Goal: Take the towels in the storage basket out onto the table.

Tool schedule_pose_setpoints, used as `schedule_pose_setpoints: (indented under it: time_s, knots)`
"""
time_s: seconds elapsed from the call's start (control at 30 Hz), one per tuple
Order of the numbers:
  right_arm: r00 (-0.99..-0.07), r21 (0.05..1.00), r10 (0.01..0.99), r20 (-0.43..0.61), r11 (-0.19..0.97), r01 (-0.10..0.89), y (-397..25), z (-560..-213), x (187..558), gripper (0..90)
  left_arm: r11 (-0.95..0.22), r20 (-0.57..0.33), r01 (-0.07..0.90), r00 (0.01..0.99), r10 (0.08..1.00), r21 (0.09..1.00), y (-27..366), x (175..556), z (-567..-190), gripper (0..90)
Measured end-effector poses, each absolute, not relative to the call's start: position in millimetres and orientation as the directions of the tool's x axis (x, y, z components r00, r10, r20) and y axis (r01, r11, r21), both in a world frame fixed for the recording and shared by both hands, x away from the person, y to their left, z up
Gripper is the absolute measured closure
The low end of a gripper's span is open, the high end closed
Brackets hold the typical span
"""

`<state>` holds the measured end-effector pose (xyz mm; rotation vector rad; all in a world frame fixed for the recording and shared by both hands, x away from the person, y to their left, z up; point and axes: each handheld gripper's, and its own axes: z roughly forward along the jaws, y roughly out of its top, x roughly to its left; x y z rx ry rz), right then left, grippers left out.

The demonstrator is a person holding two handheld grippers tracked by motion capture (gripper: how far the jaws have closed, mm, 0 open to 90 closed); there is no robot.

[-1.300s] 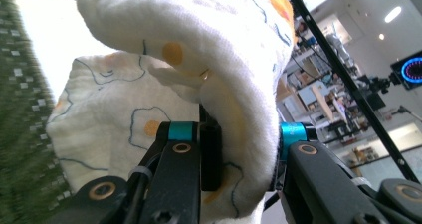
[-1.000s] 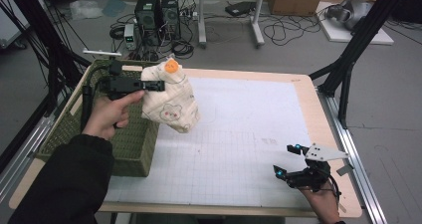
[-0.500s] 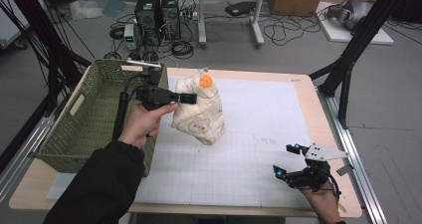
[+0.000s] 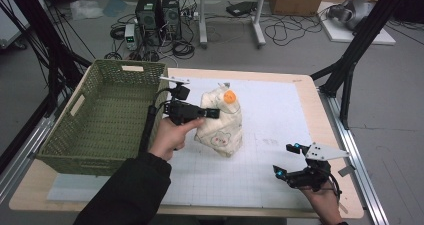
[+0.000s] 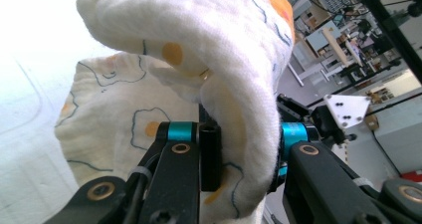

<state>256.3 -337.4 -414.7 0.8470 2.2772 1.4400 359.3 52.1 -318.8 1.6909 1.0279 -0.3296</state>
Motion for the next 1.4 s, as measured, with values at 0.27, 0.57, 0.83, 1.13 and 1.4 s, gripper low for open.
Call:
schedule_pose_setpoints:
  time_s: [0.27, 0.57, 0.83, 1.13, 1.4]
  knots:
    - [-0.775, 0.895, 0.629, 0.059, 0.310, 0.320, -334.4, -413.9, 260.3, 8.9, -0.088, -0.645, 0.786, 0.560, 0.520, 0.612, 25.9, 359.7, -351.2, 76.1]
    - [-0.786, 0.893, 0.614, 0.070, 0.312, 0.324, -329.2, -412.5, 264.1, 16.3, -0.144, -0.565, 0.773, 0.563, 0.603, 0.617, 2.9, 371.3, -386.9, 73.6]
    - [-0.820, 0.882, 0.569, 0.063, 0.353, 0.313, -316.0, -413.6, 273.5, 37.7, -0.184, -0.489, 0.766, 0.554, 0.674, 0.615, -15.4, 383.0, -417.5, 71.8]
    - [-0.866, 0.822, 0.499, 0.033, 0.479, 0.307, -286.0, -427.4, 295.7, 53.3, -0.231, -0.403, 0.738, 0.570, 0.715, 0.634, -27.8, 386.2, -436.3, 69.5]
    - [-0.893, 0.738, 0.448, 0.041, 0.589, 0.329, -266.5, -445.7, 310.5, 74.2, -0.189, -0.430, 0.690, 0.616, 0.660, 0.699, -14.8, 384.0, -419.8, 46.4]
